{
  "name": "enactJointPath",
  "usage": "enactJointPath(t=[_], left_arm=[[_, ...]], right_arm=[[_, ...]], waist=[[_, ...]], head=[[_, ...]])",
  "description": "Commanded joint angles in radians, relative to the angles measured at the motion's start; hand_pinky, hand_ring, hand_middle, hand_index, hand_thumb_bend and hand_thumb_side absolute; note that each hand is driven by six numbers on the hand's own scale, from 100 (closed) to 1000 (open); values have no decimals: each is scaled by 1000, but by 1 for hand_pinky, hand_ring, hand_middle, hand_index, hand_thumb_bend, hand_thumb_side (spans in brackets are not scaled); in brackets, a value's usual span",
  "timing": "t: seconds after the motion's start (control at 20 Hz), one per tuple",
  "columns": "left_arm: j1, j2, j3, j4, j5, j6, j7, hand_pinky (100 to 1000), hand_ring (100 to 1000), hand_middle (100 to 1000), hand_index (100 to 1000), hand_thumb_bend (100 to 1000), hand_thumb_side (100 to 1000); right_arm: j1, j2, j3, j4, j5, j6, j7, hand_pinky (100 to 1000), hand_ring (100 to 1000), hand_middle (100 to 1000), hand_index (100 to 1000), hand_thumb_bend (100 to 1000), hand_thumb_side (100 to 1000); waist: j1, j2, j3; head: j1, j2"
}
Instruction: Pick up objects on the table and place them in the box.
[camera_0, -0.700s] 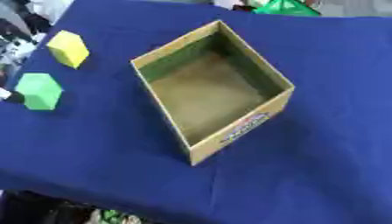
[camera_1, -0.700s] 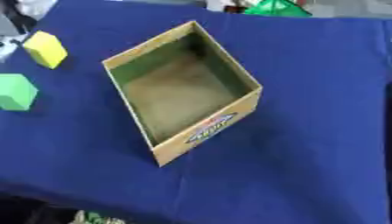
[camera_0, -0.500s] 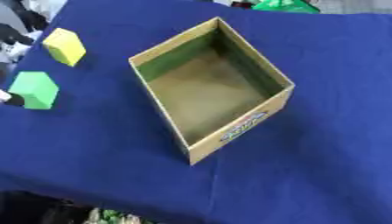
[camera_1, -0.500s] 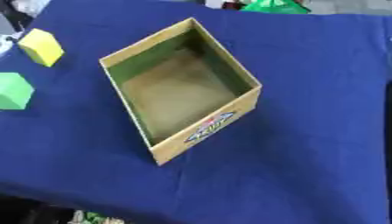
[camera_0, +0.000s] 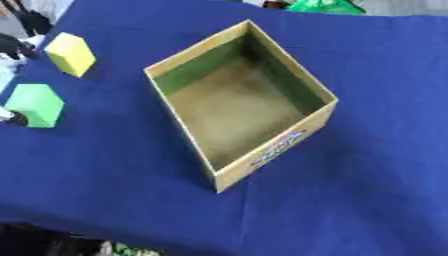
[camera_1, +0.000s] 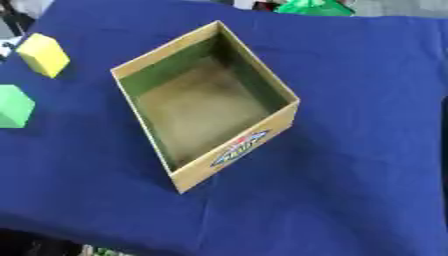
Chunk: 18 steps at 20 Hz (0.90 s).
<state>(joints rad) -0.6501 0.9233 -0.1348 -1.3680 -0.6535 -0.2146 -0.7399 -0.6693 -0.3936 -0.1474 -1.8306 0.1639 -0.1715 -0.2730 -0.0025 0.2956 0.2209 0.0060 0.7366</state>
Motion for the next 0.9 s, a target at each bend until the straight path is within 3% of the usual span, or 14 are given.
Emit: enactJointPath(t=[0.05, 0.9], left_arm=[[-27, 20, 8, 12, -19, -1, -7, 849, 878, 865, 932, 737, 390], [-84, -12, -17, 128, -92, -15, -35, 853, 882, 872, 928, 740, 360]], right_arm=[[-19, -32, -6, -4, -9, -2, 4, 805, 841, 665, 842, 257, 1000], [-19, -30, -6, 2, -21, -2, 9, 805, 839, 659, 842, 252, 1000]], waist=[[3, -13, -1], [-1, -1, -5]], head=[[5, -14], [23, -21]])
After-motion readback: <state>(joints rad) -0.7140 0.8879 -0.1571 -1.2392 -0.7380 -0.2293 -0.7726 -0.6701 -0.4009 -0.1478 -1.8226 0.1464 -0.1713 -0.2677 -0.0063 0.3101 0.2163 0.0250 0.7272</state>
